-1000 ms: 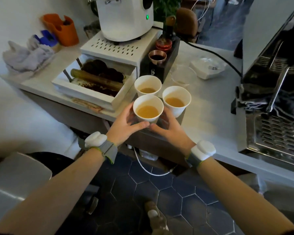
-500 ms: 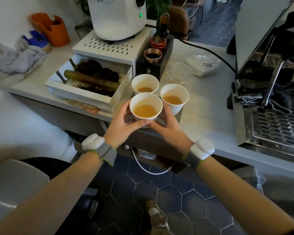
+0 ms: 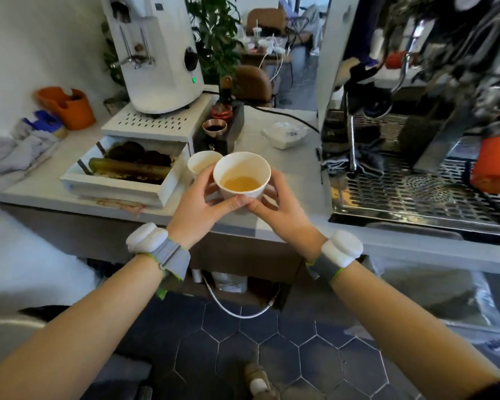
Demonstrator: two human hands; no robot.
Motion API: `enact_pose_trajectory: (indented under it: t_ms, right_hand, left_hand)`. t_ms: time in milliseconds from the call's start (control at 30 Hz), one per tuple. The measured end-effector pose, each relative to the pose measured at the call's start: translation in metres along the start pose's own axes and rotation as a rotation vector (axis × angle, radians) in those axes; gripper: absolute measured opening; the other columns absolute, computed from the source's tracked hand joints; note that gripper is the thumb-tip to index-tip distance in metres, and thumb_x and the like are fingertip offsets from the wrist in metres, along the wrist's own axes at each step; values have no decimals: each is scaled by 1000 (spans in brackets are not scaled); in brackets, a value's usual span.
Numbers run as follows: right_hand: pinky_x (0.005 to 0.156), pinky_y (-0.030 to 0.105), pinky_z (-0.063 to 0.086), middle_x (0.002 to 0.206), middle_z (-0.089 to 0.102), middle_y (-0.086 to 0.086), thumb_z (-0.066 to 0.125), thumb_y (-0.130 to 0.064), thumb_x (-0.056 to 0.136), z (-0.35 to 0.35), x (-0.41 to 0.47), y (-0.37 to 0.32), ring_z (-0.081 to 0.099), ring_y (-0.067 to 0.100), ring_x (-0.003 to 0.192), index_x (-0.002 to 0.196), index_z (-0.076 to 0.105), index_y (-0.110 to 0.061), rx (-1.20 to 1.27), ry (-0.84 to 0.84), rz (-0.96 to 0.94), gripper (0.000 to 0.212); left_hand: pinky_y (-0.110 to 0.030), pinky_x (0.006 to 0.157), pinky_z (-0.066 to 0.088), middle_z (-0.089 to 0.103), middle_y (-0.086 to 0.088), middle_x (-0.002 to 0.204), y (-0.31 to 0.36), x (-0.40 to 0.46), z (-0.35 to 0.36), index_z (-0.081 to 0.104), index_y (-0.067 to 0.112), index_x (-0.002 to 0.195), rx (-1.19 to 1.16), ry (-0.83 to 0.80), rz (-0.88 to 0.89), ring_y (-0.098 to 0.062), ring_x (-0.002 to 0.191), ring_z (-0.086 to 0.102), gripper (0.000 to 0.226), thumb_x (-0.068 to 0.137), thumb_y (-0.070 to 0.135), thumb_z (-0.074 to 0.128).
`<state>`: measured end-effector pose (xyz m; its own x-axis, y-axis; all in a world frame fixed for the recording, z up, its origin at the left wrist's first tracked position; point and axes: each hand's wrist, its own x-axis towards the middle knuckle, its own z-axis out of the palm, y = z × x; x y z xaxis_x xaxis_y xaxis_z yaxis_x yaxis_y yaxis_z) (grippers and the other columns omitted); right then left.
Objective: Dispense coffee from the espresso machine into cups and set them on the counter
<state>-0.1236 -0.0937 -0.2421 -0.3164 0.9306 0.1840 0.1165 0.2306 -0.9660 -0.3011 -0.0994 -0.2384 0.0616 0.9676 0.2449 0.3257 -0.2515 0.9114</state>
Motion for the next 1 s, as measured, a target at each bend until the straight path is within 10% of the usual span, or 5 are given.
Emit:
enact_pose_trajectory:
  t_ms: [200,400,667,1000]
  right_hand:
    - [106,27,37,140,42,0,66,-22,87,-51,-32,-19,40,15,131,141,29,-25,-49,92,-19,66]
    - [89,16,48,130,49,-9,63,-15,89,-109,-66,-20,50,-5,116,141,28,-27,-44,210,1,64]
    - [100,31,47,133,53,3,63,-14,88,-193,-90,-2,52,12,122,142,31,-22,-1,329,86,63]
    - [85,12,47,122,54,-7,60,-2,89,-274,-85,23,56,-8,106,145,24,-15,-18,290,99,67]
  left_hand:
    - [-1,79,42,53,26,117,39,6,47,45,44,118,-42,-77,88,18,106,50,60,67,50,74]
    - [-21,92,47,57,13,126,57,24,111,45,31,130,-68,-202,105,-1,116,54,79,63,60,74]
    - [-21,91,46,57,22,123,74,52,206,45,50,121,-117,-305,71,5,112,54,75,55,69,76]
    - [-21,96,41,51,17,127,86,86,280,39,30,136,-43,-328,86,-3,116,49,76,70,42,75]
